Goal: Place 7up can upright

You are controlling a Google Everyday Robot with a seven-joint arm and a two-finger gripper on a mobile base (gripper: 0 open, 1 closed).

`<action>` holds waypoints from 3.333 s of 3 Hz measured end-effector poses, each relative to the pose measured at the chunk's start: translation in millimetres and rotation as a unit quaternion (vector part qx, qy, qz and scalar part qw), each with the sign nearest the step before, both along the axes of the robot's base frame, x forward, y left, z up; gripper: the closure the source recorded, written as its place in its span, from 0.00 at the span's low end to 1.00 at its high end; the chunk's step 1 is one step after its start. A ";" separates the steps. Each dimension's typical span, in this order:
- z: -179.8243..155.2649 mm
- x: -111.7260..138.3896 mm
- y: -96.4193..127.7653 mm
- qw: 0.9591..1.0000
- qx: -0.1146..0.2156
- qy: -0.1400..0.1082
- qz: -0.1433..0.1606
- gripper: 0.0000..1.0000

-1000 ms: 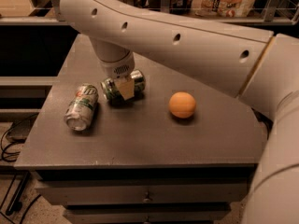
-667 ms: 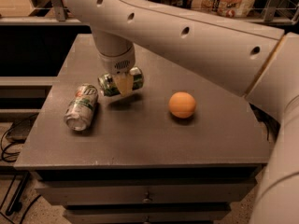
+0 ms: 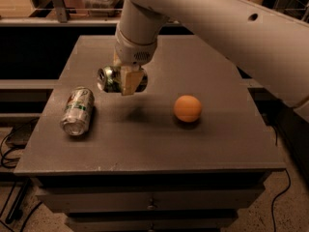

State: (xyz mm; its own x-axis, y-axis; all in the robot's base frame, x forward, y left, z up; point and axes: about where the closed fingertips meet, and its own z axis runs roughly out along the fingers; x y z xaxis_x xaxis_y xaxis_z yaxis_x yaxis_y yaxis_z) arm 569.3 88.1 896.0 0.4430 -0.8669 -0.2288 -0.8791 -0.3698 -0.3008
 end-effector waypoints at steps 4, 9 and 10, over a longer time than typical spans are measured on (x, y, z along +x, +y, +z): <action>8.5 28.7 -33.1 0.931 0.339 0.112 -0.070 1.00; -14.9 67.1 -61.5 0.850 0.494 0.115 -0.140 0.51; -16.4 68.9 -63.0 0.846 0.502 0.112 -0.140 0.28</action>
Offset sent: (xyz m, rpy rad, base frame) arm 0.0178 -0.0340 0.0274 0.6268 0.1853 -0.0822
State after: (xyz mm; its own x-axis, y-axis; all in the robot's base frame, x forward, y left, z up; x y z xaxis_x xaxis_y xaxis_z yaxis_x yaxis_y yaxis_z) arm 638.2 25.2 879.7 0.0994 -0.2502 -0.9631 -0.9665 0.2057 -0.1532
